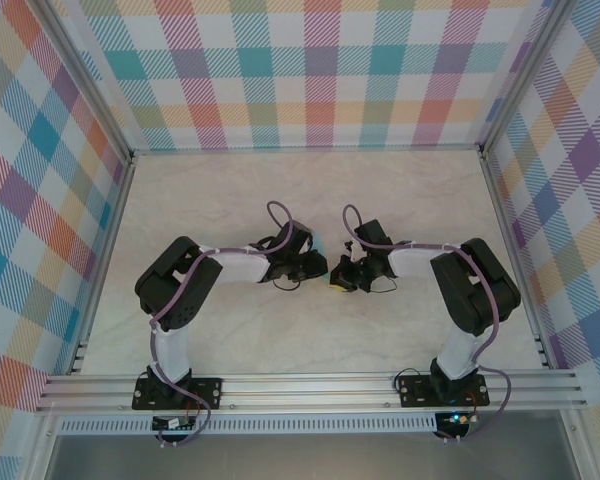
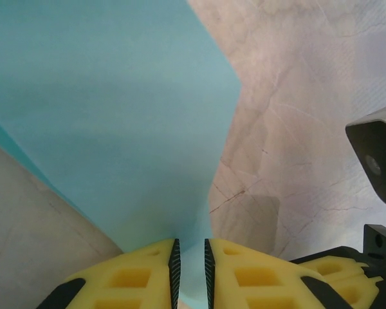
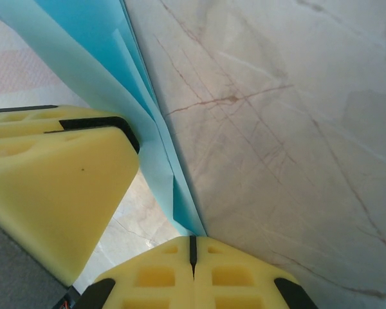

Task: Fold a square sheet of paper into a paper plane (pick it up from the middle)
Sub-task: Fold the wing for the fifth time at the center of the table.

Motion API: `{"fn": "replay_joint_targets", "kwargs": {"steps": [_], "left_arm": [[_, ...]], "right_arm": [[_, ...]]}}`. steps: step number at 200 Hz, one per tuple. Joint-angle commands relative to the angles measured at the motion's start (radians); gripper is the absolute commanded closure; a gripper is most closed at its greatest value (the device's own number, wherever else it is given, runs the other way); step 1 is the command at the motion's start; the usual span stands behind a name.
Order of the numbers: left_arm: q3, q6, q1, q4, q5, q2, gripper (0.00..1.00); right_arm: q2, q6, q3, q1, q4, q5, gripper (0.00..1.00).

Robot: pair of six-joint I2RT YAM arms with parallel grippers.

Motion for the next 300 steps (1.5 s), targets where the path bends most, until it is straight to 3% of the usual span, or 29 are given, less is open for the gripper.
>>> {"fn": "replay_joint_targets", "kwargs": {"steps": [1, 108, 300], "left_arm": [[0.028, 0.041, 0.004, 0.011, -0.046, 0.007, 0.79], [0.048, 0.242, 0.085, 0.115, 0.031, 0.078, 0.78], [0.267, 0.373, 0.240, -0.067, 0.042, 0.212, 0.76]], "right_arm": [[0.020, -0.026, -0.028, -0.010, -0.085, 0.034, 0.96], [0.033, -0.066, -0.021, -0.015, -0.131, 0.020, 0.96], [0.022, -0.148, -0.041, -0.018, -0.243, 0.045, 0.96]]}}
